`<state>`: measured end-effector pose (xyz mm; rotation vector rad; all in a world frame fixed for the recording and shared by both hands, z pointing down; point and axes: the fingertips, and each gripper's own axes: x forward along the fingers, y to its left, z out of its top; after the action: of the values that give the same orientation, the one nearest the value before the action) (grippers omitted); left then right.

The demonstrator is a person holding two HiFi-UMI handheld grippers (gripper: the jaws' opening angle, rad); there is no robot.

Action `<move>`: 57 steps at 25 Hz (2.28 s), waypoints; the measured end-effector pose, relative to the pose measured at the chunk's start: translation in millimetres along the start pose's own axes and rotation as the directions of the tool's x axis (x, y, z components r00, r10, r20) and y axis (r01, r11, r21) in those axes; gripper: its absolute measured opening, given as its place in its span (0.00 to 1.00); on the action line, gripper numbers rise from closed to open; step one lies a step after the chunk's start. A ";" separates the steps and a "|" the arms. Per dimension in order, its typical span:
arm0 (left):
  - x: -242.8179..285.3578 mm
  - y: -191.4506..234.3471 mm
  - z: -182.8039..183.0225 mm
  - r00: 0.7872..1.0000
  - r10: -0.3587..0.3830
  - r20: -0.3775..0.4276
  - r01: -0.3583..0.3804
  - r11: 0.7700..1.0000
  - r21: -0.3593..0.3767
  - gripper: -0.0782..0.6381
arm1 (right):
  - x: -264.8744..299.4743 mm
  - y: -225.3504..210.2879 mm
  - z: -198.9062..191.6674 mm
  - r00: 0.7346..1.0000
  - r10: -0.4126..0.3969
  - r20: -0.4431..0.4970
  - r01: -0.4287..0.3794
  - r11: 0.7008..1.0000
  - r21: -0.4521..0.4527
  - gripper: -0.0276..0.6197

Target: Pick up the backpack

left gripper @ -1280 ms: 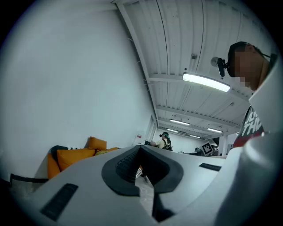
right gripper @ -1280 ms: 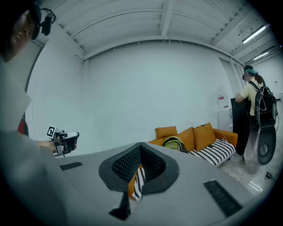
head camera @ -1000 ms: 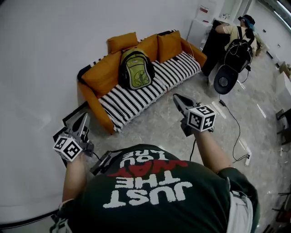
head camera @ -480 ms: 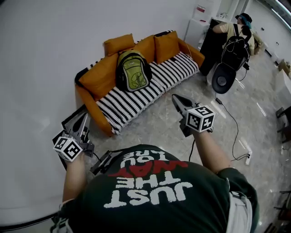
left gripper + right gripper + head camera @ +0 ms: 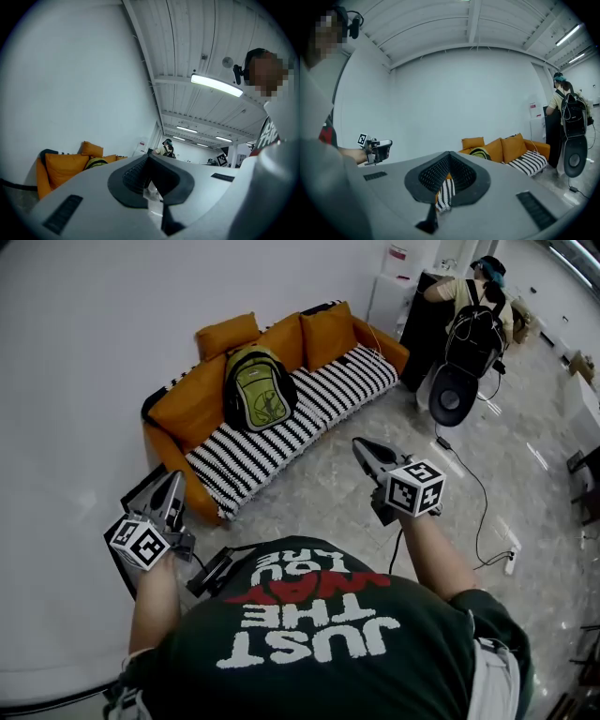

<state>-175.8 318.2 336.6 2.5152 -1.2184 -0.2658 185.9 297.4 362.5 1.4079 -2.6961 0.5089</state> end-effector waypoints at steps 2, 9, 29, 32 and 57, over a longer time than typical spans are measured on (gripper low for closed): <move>11.5 -9.2 -7.6 1.000 -0.002 -0.003 0.002 1.000 -0.014 0.12 | -11.1 -13.7 -4.0 1.000 -0.003 -0.001 0.003 1.000 0.010 0.09; 48.8 -22.8 -26.2 0.999 -0.011 -0.042 0.009 1.000 -0.029 0.12 | -32.8 -59.5 -19.8 1.000 -0.028 -0.004 0.028 0.997 0.071 0.09; 247.4 262.9 19.0 0.987 -0.123 -0.107 0.111 0.987 -0.113 0.12 | 266.7 -126.5 53.8 0.997 -0.081 -0.008 0.082 0.992 0.092 0.09; 275.6 321.1 44.3 0.986 -0.120 -0.118 0.107 0.988 -0.113 0.12 | 330.6 -127.3 88.7 0.998 -0.062 0.016 0.060 0.996 0.072 0.09; 595.5 522.0 -92.2 0.881 0.021 -0.473 -0.196 0.926 -0.322 0.35 | 580.0 -302.8 54.1 0.966 0.178 -0.189 -0.172 0.984 0.047 0.09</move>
<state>-159.0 -432.8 603.7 2.0199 -1.0024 0.1300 98.2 -336.8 507.3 1.0685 -2.6773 0.6635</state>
